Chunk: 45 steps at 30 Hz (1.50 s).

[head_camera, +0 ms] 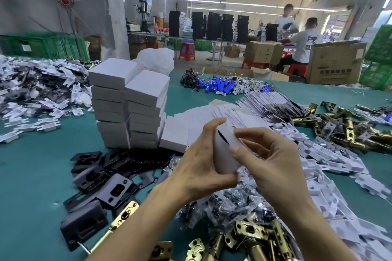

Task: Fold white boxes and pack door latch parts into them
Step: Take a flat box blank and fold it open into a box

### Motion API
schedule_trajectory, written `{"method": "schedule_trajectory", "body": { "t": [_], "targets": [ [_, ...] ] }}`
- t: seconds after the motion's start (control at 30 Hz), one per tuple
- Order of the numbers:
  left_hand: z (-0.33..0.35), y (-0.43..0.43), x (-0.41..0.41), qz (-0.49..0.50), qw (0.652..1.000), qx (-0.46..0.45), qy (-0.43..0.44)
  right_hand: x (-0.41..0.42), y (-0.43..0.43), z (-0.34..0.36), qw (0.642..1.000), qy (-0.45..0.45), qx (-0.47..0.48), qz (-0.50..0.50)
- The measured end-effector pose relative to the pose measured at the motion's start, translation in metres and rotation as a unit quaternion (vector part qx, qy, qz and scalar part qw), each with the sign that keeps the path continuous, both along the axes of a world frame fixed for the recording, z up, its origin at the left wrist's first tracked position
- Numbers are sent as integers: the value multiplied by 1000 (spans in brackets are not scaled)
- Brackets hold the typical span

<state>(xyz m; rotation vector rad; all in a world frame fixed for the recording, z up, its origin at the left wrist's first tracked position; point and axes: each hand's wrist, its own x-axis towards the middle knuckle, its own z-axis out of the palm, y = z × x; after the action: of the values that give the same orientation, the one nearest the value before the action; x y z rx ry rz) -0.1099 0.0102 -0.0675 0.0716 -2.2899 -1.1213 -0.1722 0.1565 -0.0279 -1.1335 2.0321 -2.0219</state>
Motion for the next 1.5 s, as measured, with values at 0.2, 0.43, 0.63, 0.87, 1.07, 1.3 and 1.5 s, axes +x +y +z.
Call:
{"method": "schedule_trajectory", "body": {
  "t": [0.2, 0.43, 0.63, 0.87, 1.07, 1.3, 1.5],
  "targets": [
    [-2, 3, 1, 2, 1000, -26, -12, -3, 1, 0, 999, -17, -25, -37],
    [3, 6, 3, 0, 997, -68, -25, -5, 3, 1, 998, 10, -4, -63],
    [0, 5, 1, -6, 997, -77, -11, -11, 8, 5, 998, 32, 35, -31],
    [0, -1, -1, -7, 999, -30, 10, -14, 11, 7, 994, 6, 54, 99],
    [5, -2, 1, -11, 1000, -8, 20, -17, 11, 3, 993, -23, -68, 95],
    [11, 0, 6, -2, 1000, -26, 3, -11, 2, -5, 994, 71, -81, 26],
    [21, -3, 9, 25, 999, -35, -11, -5, 2, -1, 984, 177, 2, -9]
  ]
}}
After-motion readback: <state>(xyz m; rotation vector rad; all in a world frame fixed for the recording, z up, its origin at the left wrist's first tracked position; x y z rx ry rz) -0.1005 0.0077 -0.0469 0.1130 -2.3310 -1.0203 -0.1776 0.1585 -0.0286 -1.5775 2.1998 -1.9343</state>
